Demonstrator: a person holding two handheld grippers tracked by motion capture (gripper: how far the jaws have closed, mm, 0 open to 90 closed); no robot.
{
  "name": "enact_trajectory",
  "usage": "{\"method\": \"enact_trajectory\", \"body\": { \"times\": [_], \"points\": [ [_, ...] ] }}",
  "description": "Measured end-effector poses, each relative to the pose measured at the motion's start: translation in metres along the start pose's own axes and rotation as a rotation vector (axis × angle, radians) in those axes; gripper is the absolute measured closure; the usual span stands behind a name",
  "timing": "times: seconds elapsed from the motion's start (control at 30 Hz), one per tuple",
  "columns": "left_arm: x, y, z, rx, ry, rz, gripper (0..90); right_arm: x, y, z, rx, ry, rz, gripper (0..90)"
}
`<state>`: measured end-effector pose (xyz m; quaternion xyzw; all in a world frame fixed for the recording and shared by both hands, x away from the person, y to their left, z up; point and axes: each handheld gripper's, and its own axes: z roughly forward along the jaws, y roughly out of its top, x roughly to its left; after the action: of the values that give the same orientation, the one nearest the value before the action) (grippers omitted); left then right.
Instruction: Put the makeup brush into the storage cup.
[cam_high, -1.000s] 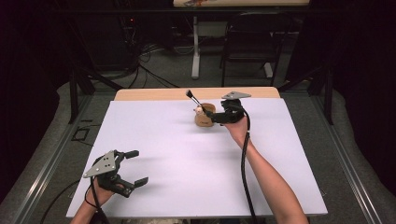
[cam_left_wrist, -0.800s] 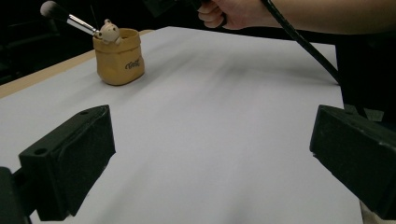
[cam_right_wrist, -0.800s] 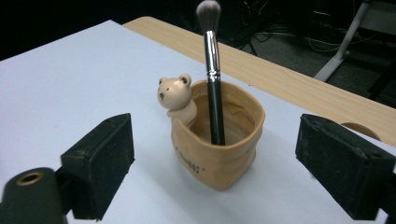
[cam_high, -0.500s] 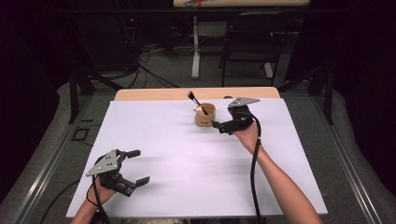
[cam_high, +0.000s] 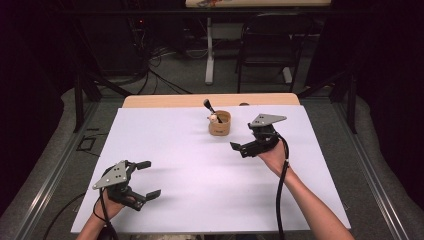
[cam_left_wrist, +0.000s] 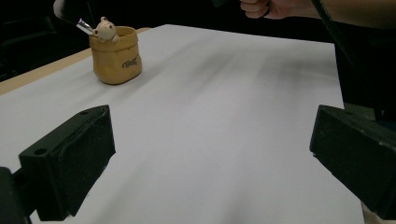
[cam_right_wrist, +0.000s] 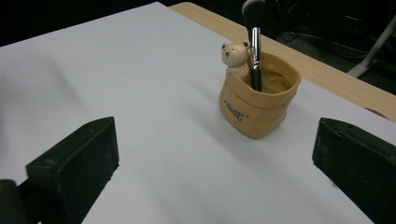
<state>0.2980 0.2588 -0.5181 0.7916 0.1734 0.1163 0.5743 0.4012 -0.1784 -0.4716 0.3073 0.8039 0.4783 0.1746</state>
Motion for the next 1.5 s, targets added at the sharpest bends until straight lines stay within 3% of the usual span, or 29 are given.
{"method": "enact_trajectory", "body": {
  "times": [0.57, 0.83, 1.1, 1.43, 1.5],
  "points": [
    [-0.001, 0.001, 0.0, -0.006, 0.002, 0.001, 0.2, 0.022, -0.032, -0.052, -0.036, 0.013, -0.047, 0.0],
    [-0.001, 0.001, 0.0, -0.001, 0.012, 0.0, 0.2, 0.029, -0.045, -0.065, -0.021, 0.032, -0.072, 0.0],
    [-0.001, 0.0, -0.001, 0.002, 0.008, 0.0, 0.2, 0.036, -0.061, -0.082, -0.054, 0.061, -0.082, 0.0],
    [0.0, -0.001, -0.001, 0.018, 0.027, -0.007, 0.2, 0.037, -0.088, -0.099, -0.077, 0.027, -0.097, 0.0],
    [0.001, -0.001, -0.002, 0.012, 0.032, -0.013, 0.2, 0.034, -0.09, -0.098, -0.064, 0.036, -0.075, 0.0]
  ]
}}
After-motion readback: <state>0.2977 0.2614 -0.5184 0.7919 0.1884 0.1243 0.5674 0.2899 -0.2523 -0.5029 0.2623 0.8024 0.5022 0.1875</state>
